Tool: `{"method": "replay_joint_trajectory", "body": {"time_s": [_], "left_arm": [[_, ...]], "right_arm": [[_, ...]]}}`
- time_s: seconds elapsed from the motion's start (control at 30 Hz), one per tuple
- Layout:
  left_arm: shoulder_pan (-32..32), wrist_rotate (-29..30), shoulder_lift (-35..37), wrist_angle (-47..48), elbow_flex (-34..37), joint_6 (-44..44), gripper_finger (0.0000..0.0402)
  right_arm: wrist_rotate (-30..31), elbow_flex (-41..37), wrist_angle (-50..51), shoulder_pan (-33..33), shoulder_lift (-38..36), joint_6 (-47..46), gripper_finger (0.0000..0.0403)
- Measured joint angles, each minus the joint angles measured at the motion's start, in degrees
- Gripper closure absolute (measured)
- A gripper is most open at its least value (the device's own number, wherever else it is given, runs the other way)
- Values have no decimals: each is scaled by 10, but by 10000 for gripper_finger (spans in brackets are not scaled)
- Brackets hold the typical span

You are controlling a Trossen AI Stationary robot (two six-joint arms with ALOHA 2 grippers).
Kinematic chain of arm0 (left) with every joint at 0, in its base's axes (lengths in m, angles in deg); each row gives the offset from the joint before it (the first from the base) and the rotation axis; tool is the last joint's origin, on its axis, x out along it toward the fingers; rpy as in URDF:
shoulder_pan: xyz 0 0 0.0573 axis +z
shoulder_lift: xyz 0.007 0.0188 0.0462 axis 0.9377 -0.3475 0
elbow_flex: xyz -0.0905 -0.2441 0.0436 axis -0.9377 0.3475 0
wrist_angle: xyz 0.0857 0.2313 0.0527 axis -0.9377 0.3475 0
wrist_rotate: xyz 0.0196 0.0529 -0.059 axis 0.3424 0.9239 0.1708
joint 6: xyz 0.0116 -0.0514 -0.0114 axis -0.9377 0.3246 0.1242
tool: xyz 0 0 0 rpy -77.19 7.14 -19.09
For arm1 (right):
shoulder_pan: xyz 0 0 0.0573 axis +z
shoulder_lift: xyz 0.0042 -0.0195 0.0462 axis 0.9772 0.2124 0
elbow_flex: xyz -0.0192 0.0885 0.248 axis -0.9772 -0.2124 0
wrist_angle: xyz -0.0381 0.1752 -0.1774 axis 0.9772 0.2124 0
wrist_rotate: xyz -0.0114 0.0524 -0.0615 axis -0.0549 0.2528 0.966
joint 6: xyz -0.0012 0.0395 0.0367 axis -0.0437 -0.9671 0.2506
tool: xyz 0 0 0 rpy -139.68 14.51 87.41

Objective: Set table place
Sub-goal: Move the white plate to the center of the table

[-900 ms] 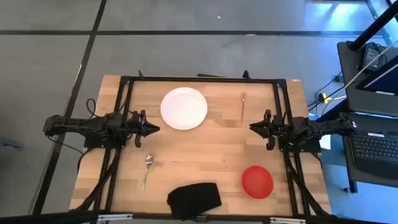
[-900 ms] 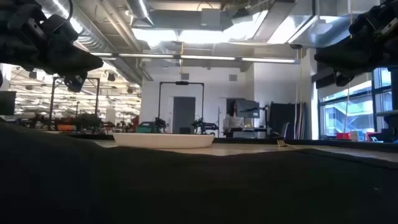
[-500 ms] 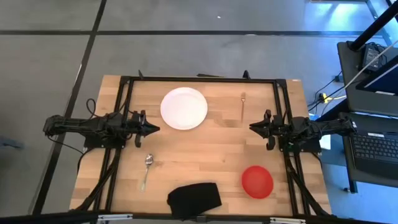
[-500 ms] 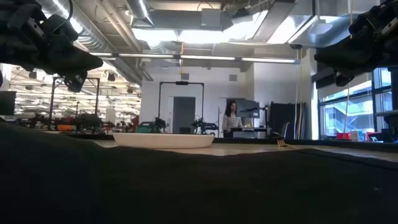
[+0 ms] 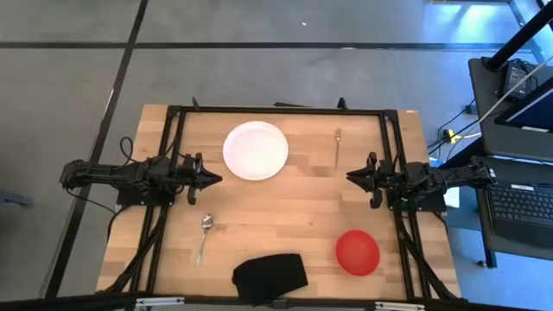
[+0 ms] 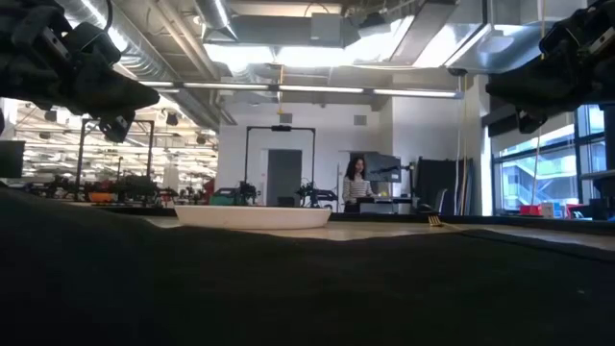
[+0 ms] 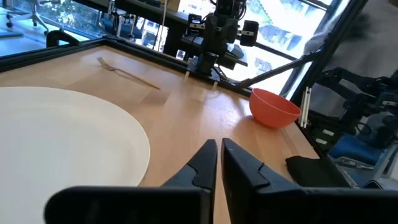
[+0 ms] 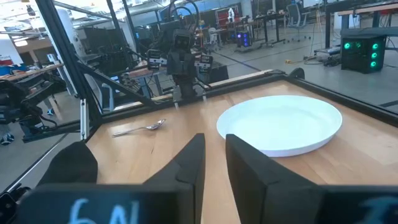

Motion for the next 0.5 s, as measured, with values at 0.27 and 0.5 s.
{"method": "replay_joint_trajectory", "body": {"time_s": [0.27,0.5], "left_arm": [[0,0,0,0,0,0,364],[0,0,0,0,0,0,353]], "right_arm": [[0,0,0,0,0,0,336],[0,0,0,0,0,0,336]]}}
